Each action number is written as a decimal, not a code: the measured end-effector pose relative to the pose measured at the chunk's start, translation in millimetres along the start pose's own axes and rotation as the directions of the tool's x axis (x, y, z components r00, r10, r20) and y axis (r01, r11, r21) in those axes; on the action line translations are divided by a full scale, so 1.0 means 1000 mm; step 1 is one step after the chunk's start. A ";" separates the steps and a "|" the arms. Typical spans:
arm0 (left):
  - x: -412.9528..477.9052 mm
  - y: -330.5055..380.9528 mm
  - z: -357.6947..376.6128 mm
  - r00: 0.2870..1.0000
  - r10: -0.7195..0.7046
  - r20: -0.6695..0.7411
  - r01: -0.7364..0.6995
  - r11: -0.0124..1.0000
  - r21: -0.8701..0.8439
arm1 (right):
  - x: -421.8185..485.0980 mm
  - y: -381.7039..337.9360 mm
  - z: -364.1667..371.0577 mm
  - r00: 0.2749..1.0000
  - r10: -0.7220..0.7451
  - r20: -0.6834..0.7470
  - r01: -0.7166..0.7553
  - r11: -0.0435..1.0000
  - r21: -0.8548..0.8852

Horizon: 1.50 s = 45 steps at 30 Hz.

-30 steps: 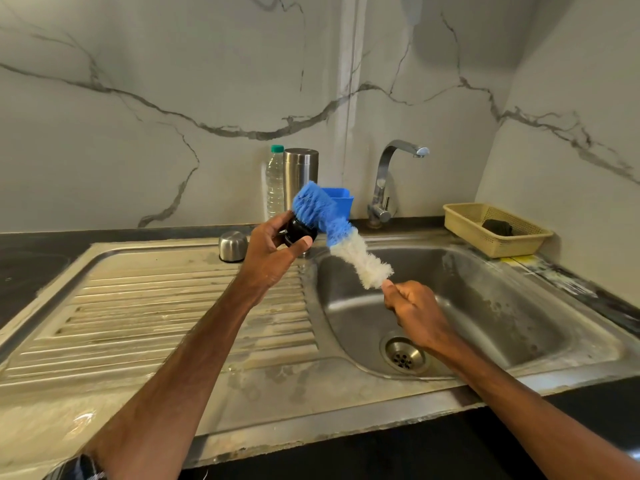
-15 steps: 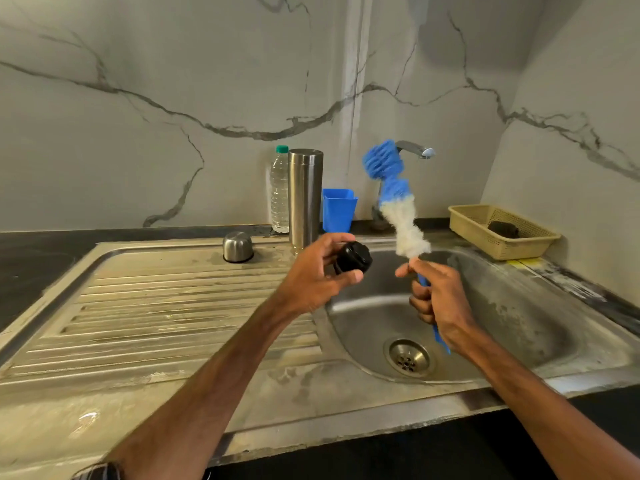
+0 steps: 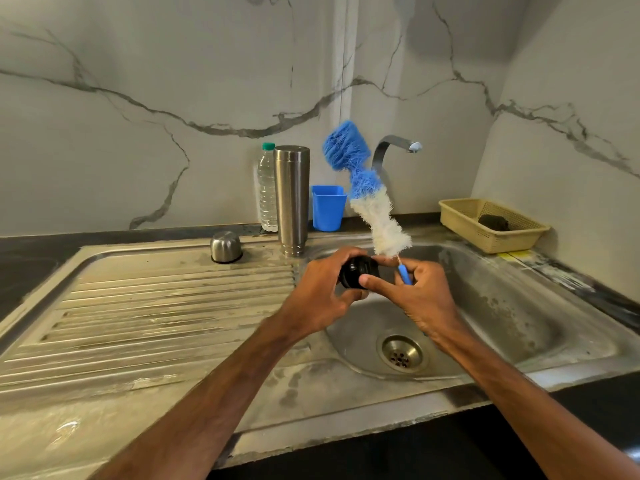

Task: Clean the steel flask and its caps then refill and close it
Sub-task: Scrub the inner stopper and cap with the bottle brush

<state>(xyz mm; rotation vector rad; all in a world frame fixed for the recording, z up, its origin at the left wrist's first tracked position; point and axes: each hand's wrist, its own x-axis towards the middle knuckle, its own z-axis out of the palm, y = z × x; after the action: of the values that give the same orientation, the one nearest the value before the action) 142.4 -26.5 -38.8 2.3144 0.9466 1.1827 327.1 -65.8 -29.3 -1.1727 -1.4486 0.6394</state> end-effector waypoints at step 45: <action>0.000 0.015 -0.001 0.991 -0.130 -0.008 0.130 0.989 0.068 | 0.001 -0.002 -0.004 0.957 0.273 0.103 -0.289 0.934 0.210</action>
<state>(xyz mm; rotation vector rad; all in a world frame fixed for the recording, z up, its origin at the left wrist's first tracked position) 147.0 -37.3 -29.4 2.2644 1.1370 1.1176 330.8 -66.0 -26.2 -1.1969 -1.2387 1.0259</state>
